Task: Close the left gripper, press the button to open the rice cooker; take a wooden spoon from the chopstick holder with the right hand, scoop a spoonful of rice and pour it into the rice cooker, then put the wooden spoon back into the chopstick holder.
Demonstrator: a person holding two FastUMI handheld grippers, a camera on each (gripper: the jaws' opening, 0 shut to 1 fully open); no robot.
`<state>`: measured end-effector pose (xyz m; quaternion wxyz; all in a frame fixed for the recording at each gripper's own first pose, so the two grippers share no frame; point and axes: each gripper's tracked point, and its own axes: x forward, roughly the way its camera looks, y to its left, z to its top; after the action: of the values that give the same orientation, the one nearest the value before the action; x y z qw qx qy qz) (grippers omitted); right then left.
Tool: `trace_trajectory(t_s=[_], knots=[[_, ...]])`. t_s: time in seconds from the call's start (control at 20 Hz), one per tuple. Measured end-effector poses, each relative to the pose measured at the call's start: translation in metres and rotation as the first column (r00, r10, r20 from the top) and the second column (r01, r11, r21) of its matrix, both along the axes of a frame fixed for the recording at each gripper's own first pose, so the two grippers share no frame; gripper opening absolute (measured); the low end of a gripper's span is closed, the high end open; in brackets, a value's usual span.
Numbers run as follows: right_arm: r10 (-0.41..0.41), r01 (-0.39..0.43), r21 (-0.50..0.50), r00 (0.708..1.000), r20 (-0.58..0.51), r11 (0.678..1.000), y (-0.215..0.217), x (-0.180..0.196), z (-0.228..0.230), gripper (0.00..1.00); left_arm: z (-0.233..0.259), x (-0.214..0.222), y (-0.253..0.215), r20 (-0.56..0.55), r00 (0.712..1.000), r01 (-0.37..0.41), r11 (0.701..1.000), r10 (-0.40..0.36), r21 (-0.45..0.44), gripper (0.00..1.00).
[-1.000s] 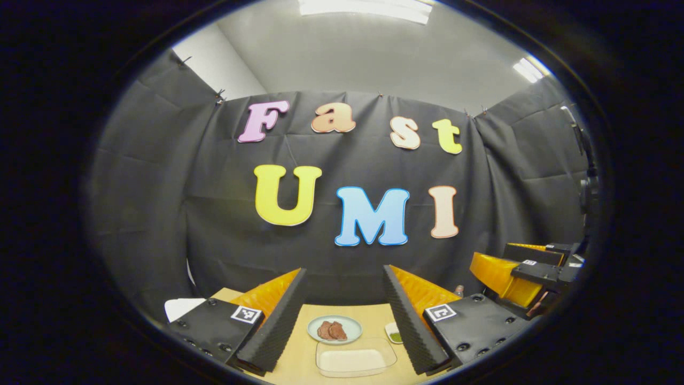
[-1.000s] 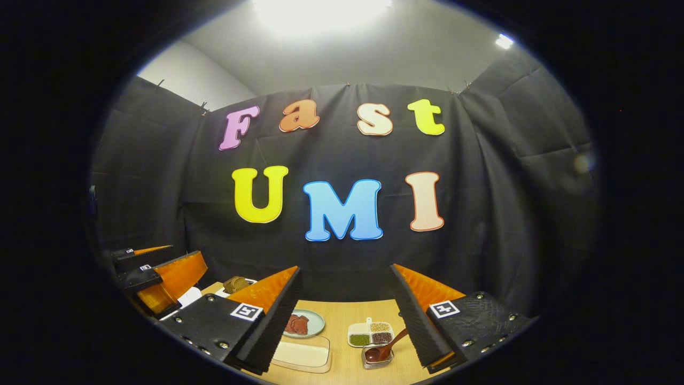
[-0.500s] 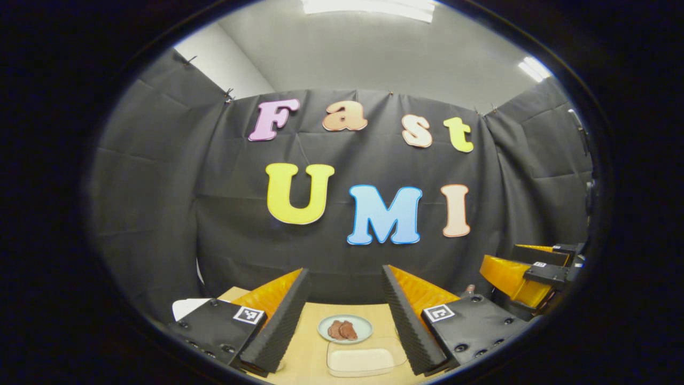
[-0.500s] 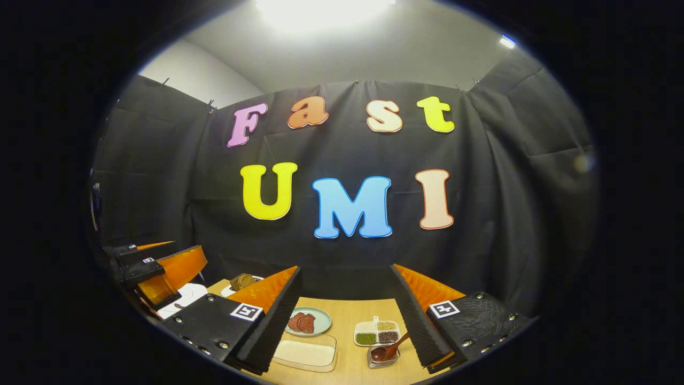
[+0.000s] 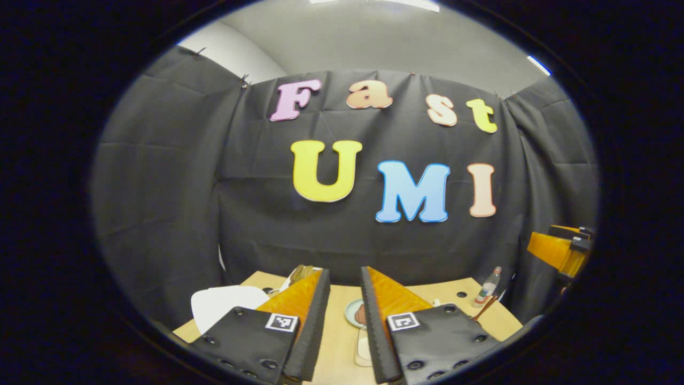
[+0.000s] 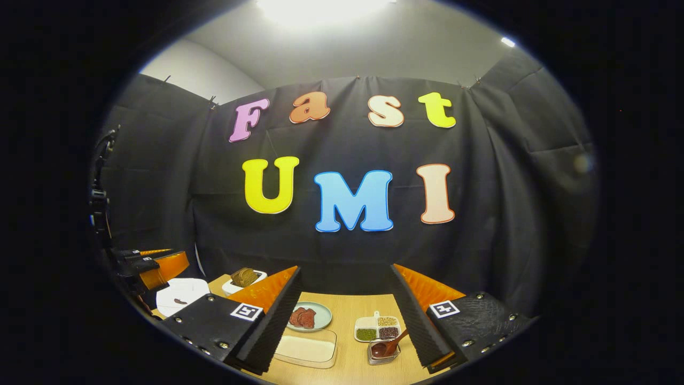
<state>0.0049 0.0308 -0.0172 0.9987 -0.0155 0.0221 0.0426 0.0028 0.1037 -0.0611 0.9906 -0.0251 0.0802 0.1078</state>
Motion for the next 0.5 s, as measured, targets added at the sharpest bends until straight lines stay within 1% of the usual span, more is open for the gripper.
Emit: trace_trajectory(t_s=[0.1,0.15,0.2,0.35,0.4,0.45,0.5], knots=[[0.005,-0.005,-0.012,1.000,-0.007,1.000,0.002,0.000,-0.004,0.98,-0.021,-0.004,0.021,-0.058,0.998,-0.032,0.999,0.030,-0.037,0.22],[0.008,-0.008,-0.014,1.000,-0.012,1.000,0.004,0.000,-0.006,0.98,-0.033,-0.008,0.035,-0.088,0.995,-0.050,0.997,0.045,-0.053,0.17],[0.009,-0.009,-0.013,1.000,-0.019,1.000,0.004,0.001,-0.009,0.98,-0.046,-0.009,0.044,-0.117,0.992,-0.054,0.996,0.045,-0.073,0.11],[0.012,-0.013,-0.016,0.999,-0.036,1.000,0.007,0.002,-0.016,0.98,-0.080,-0.019,0.085,-0.208,0.974,-0.114,0.986,0.087,-0.120,0.09],[0.013,-0.014,-0.020,0.999,-0.041,1.000,0.007,0.002,-0.018,0.93,-0.091,-0.021,0.097,-0.238,0.966,-0.133,0.982,0.097,-0.138,0.07],[0.014,-0.015,-0.023,0.999,-0.045,1.000,0.007,0.003,-0.019,0.98,-0.102,-0.024,0.108,-0.266,0.958,-0.148,0.976,0.102,-0.159,0.09],[0.016,-0.017,-0.025,0.999,-0.050,1.000,0.008,0.004,-0.022,0.93,-0.113,-0.027,0.119,-0.295,0.949,-0.166,0.970,0.109,-0.176,0.09]])
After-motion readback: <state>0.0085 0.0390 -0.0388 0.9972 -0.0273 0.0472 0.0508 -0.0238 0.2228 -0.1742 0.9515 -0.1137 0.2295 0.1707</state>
